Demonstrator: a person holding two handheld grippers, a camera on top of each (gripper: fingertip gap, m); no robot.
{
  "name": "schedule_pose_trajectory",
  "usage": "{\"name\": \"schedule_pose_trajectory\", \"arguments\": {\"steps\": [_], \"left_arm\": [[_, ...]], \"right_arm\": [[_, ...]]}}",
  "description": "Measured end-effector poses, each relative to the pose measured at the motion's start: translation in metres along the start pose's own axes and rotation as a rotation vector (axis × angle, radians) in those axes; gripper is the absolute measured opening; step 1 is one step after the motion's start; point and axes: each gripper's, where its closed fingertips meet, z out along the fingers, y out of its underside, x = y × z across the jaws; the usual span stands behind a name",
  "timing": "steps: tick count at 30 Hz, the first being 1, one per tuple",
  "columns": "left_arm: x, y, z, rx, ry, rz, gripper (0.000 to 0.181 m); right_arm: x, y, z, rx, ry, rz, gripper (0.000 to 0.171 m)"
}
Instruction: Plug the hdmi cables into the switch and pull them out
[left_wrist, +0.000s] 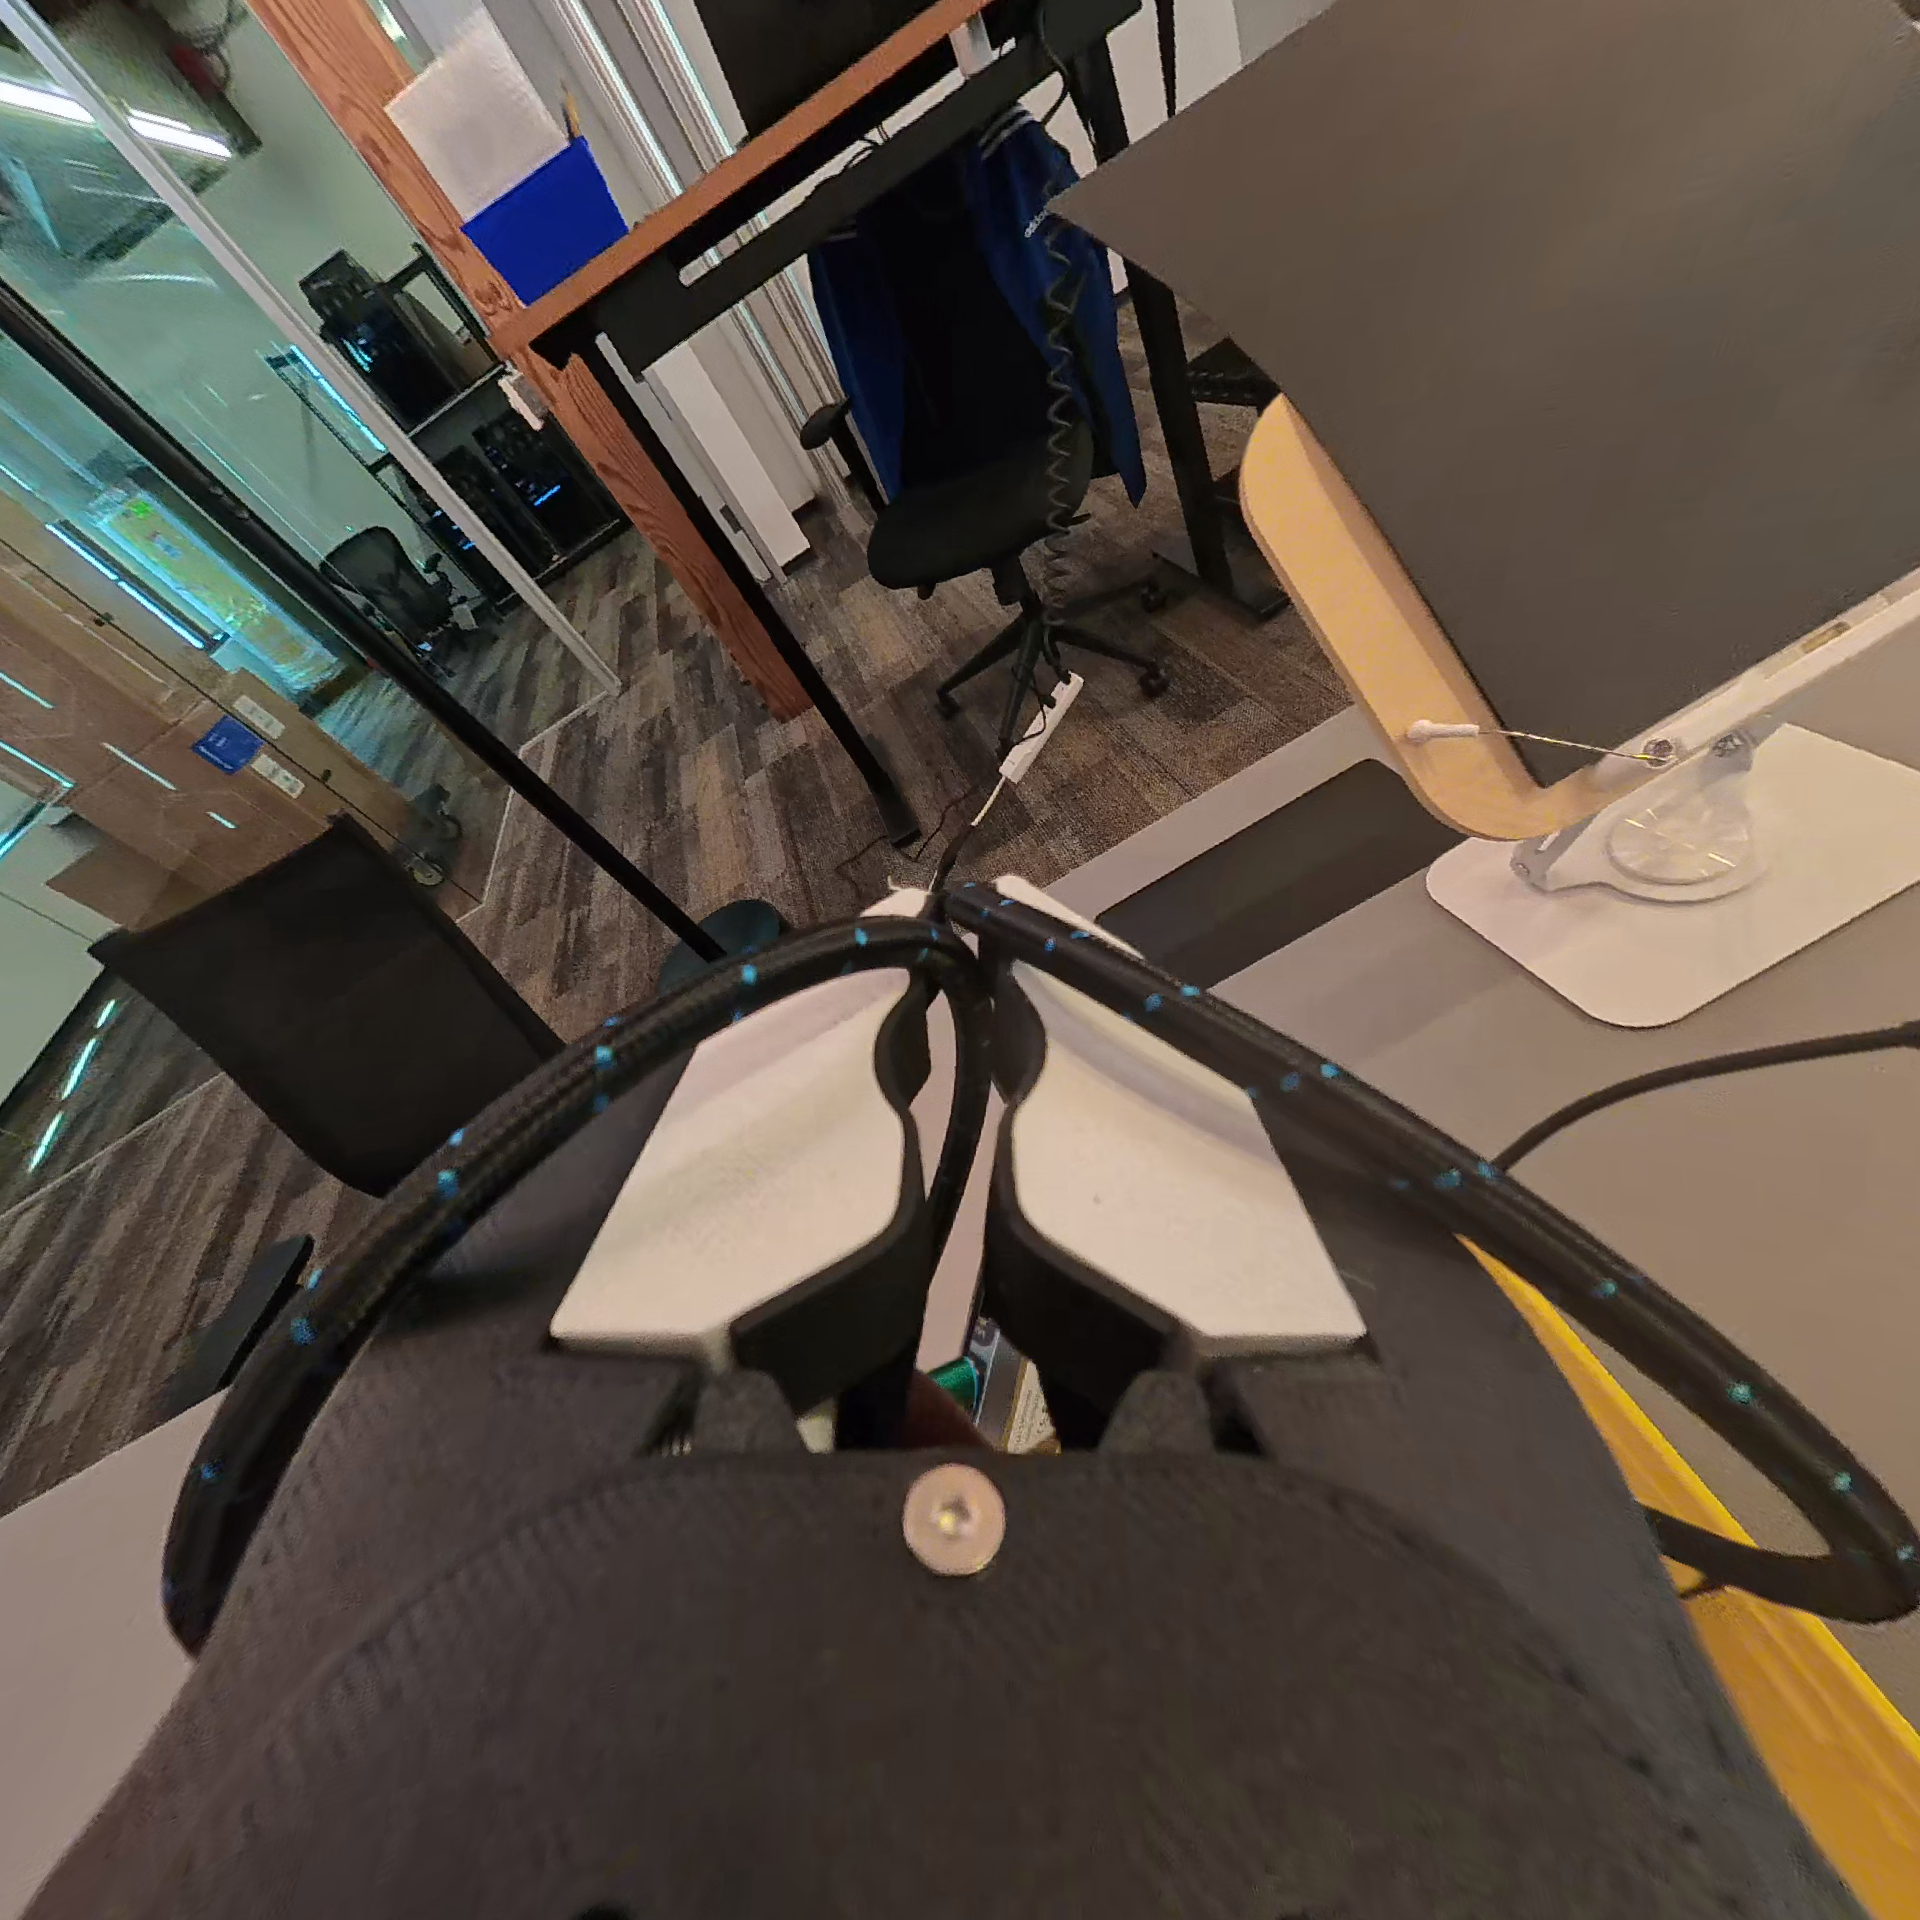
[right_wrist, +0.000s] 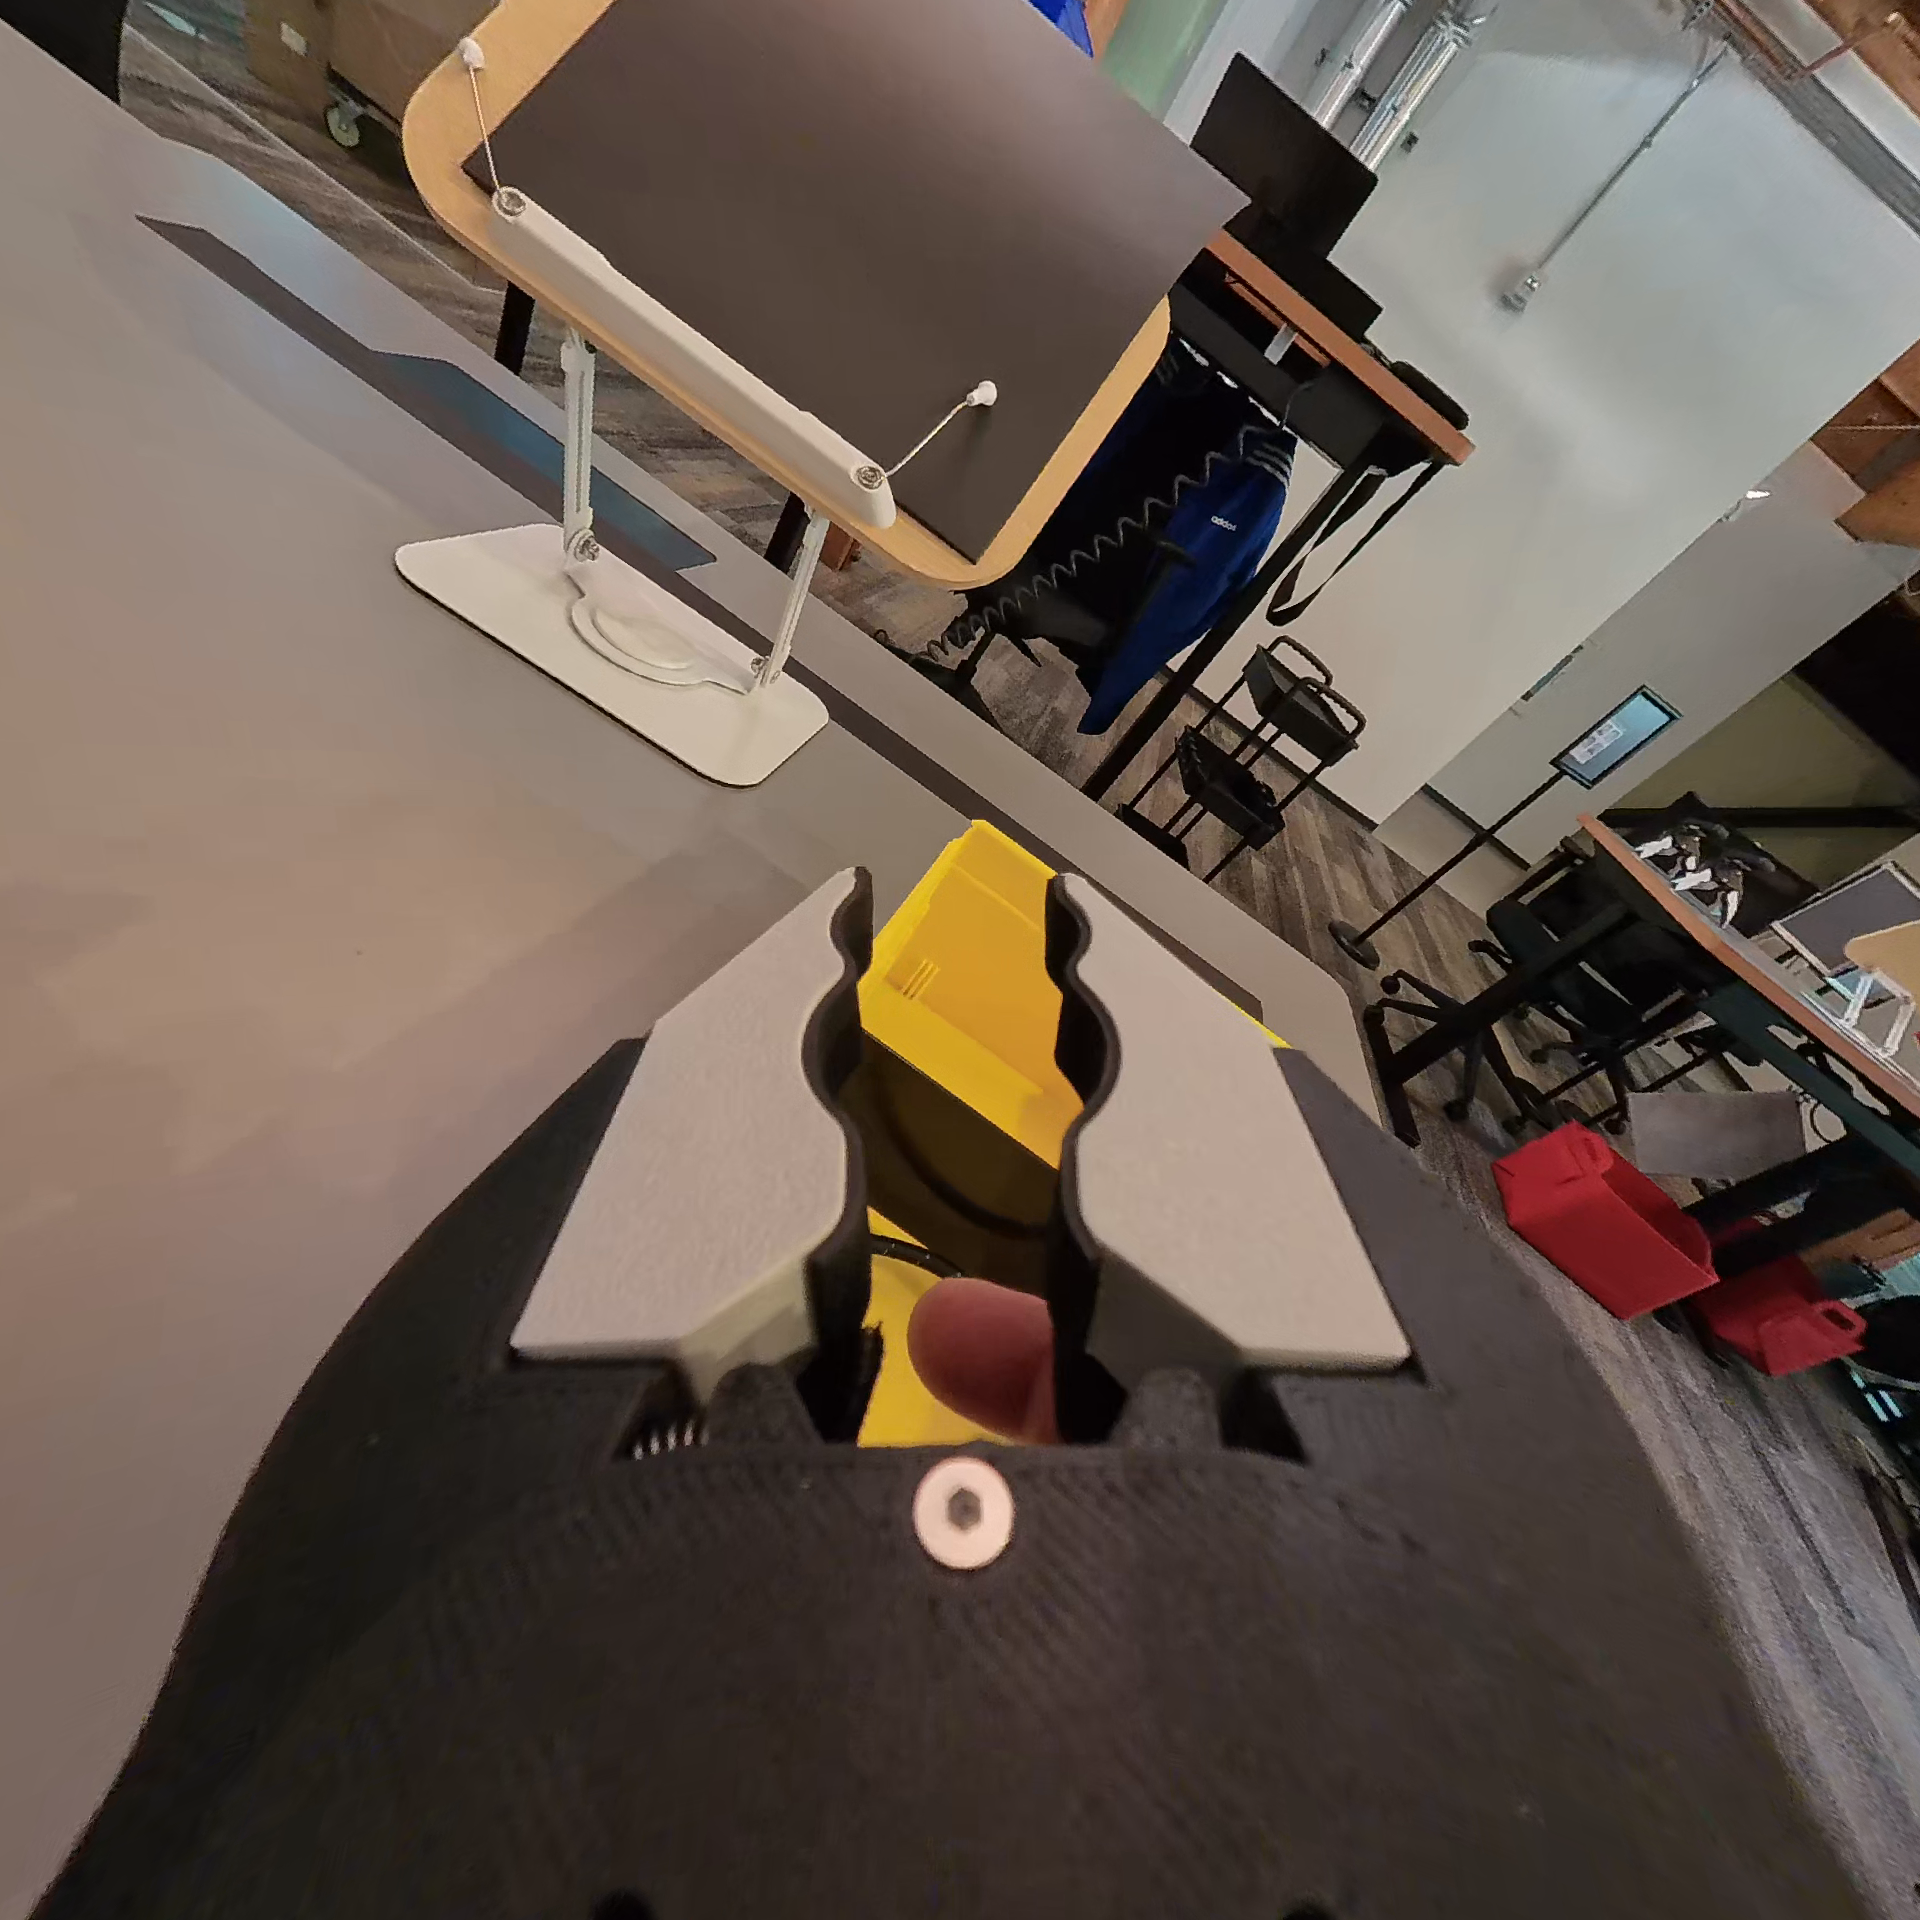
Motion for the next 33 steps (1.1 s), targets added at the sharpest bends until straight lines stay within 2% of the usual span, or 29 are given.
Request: {"name": "schedule_pose_trajectory", "arguments": {"steps": [4, 12, 17, 25, 27, 29, 33], "left_arm": [[0.013, 0.016, 0.009, -0.063, 0.051, 0.017, 0.008], [0.04, 0.085, 0.028, -0.217, 0.116, 0.085, 0.009], [0.039, 0.129, 0.025, -0.28, 0.116, 0.094, 0.011], [0.055, 0.228, 0.021, -0.51, 0.195, 0.134, 0.015], [0.054, 0.234, 0.017, -0.521, 0.192, 0.147, 0.024], [0.056, 0.229, 0.008, -0.506, 0.225, 0.078, 0.037], [0.071, 0.196, -0.021, -0.4, 0.295, -0.052, 0.044]], "right_arm": [[-0.002, 0.001, -0.001, 0.0, -0.005, 0.001, 0.032], [-0.008, 0.003, 0.001, -0.006, -0.024, 0.0, 0.031], [-0.017, 0.006, 0.004, -0.016, -0.047, -0.018, 0.031], [-0.035, 0.003, 0.01, -0.021, -0.091, -0.047, 0.03], [-0.039, 0.003, 0.01, -0.027, -0.097, -0.068, 0.031], [-0.041, 0.005, 0.01, -0.032, -0.105, -0.079, 0.031], [-0.044, 0.007, 0.011, -0.033, -0.116, -0.066, 0.031]]}}
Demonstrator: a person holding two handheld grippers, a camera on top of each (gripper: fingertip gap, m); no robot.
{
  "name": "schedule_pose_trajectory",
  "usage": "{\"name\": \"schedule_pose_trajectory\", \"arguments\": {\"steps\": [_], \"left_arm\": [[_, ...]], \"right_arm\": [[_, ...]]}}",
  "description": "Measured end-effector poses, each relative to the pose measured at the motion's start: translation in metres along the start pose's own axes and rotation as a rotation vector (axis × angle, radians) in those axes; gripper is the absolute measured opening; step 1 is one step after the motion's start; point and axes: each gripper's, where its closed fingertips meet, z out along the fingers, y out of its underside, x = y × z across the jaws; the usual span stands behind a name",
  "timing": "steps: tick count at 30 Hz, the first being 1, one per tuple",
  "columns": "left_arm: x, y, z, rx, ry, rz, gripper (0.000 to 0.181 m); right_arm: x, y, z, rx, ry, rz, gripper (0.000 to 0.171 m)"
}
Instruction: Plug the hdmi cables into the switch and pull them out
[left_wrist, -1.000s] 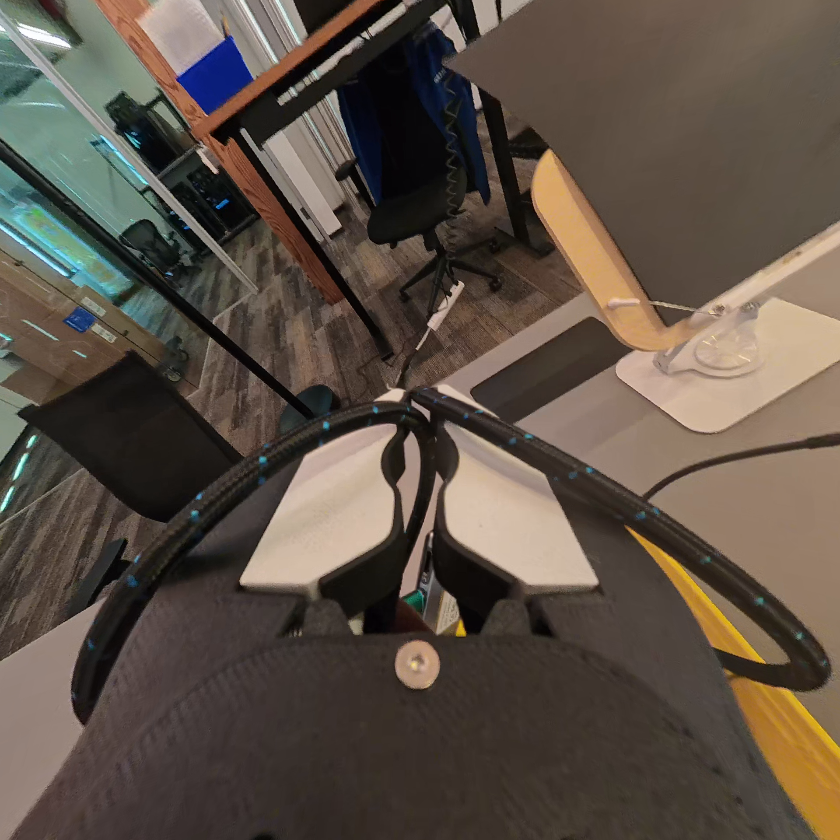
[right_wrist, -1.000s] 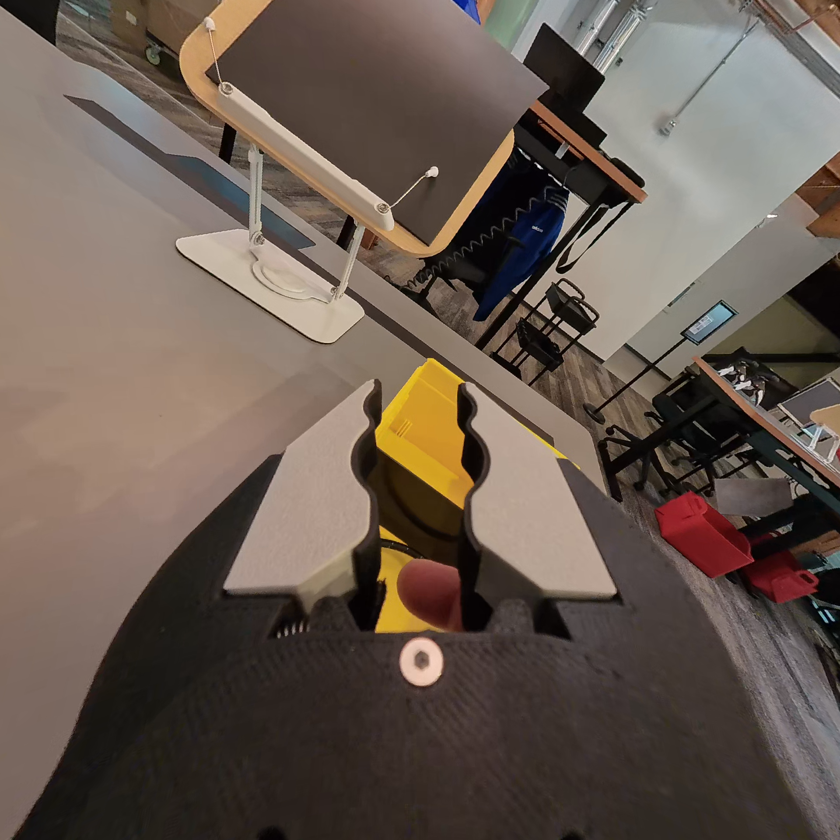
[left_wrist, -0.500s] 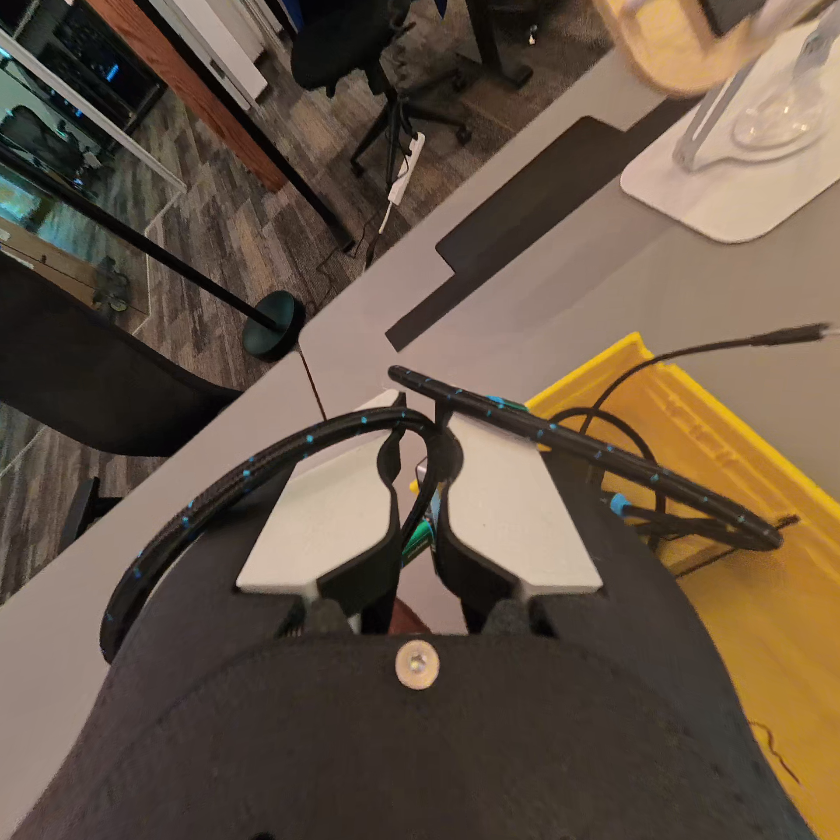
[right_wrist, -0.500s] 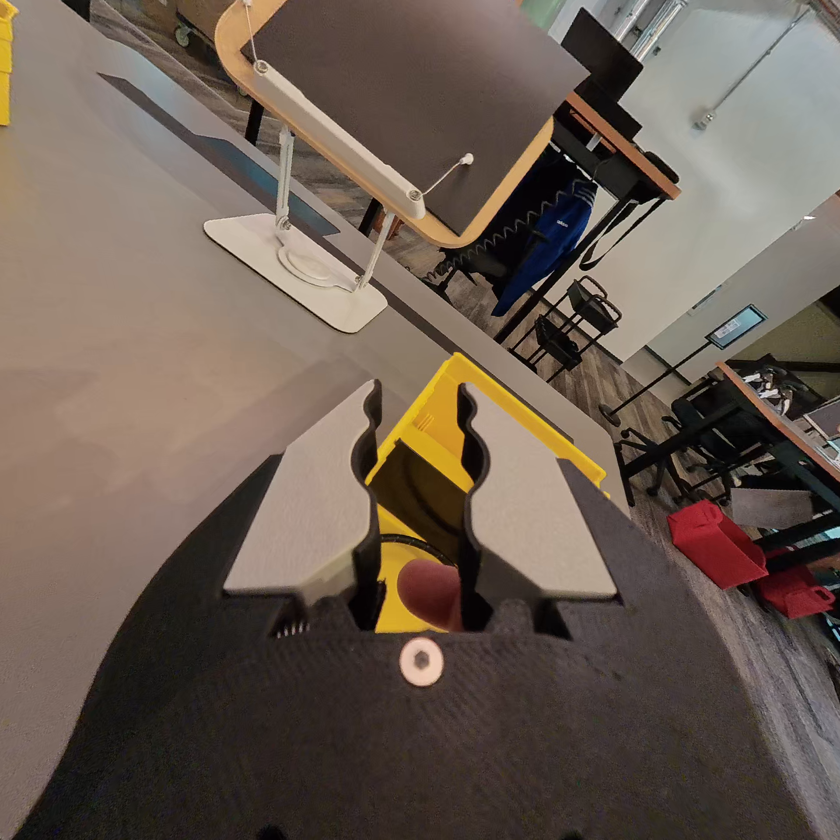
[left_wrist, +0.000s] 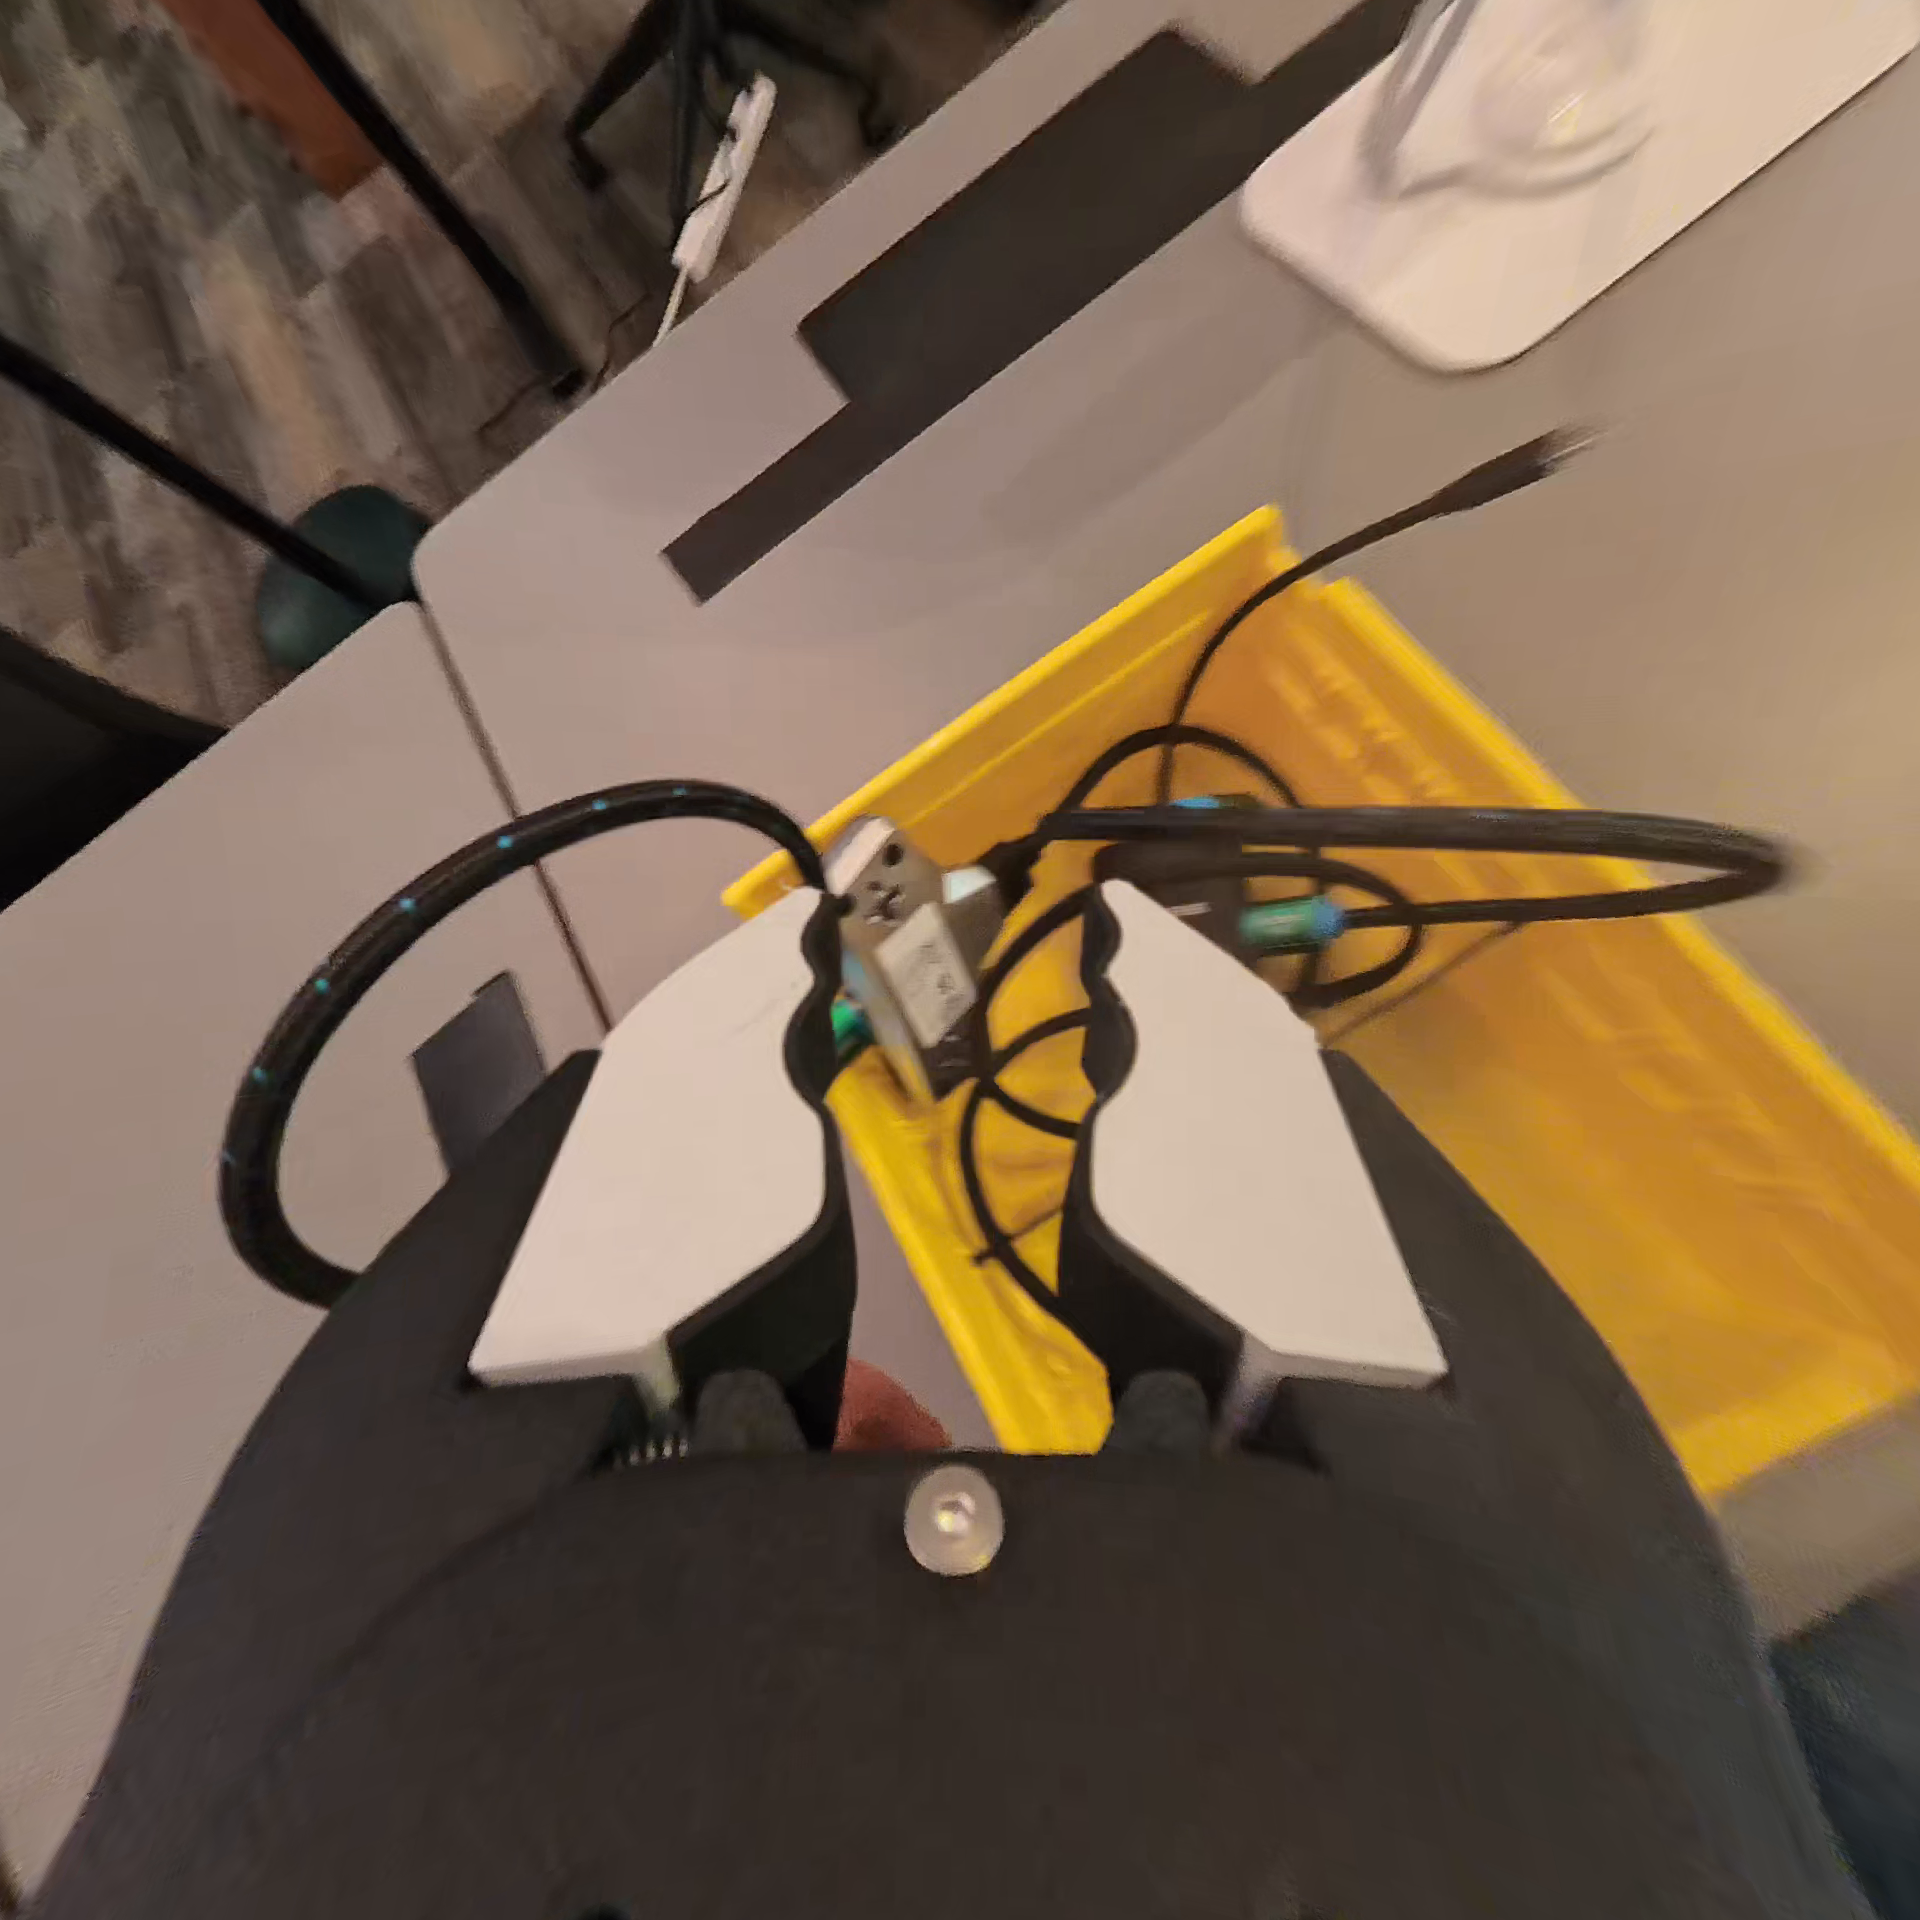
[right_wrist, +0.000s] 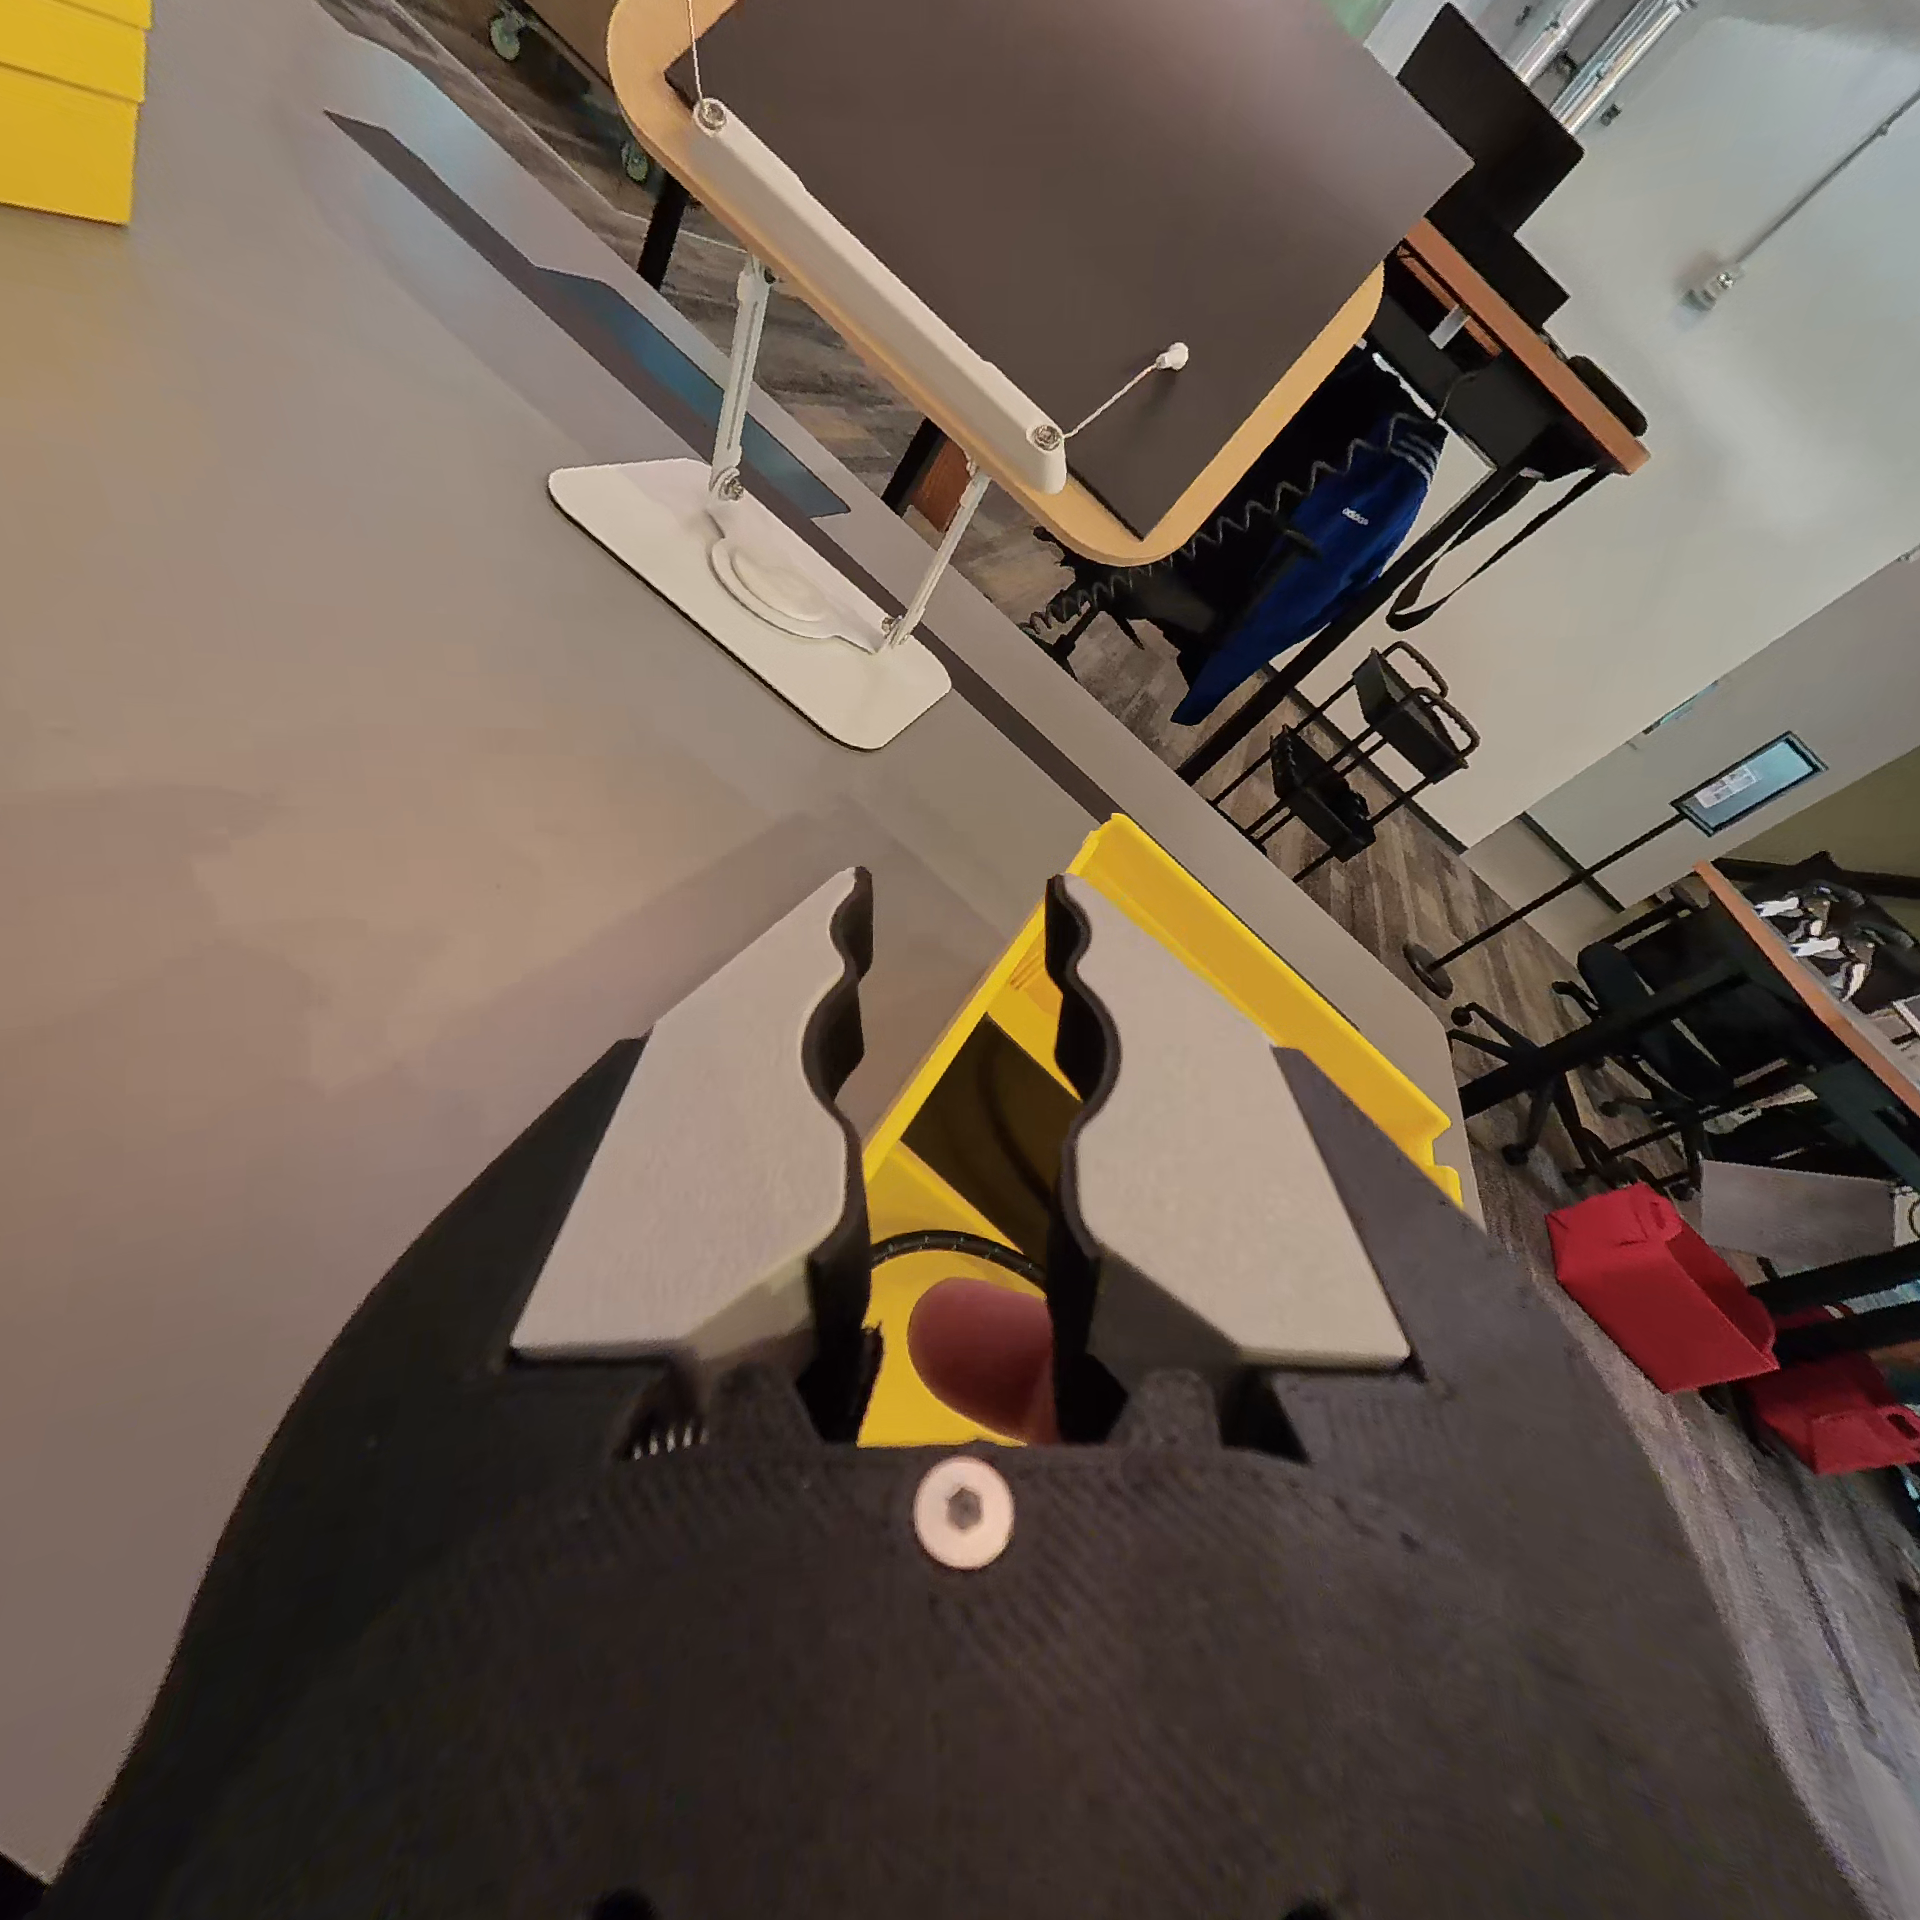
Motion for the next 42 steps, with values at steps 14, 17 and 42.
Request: {"name": "schedule_pose_trajectory", "arguments": {"steps": [14, 17, 42], "left_arm": [[0.145, -0.015, 0.029, 0.184, 0.29, -0.323, 0.014], [0.145, -0.034, 0.023, 0.252, 0.239, -0.255, 0.008], [0.079, -0.169, -0.078, 0.659, 0.078, -0.077, 0.006]], "right_arm": [[-0.024, -0.009, 0.002, 0.045, -0.057, 0.035, 0.031], [-0.031, -0.007, 0.0, 0.039, -0.074, 0.036, 0.031], [-0.07, -0.061, 0.008, 0.166, -0.173, 0.031, 0.031]]}}
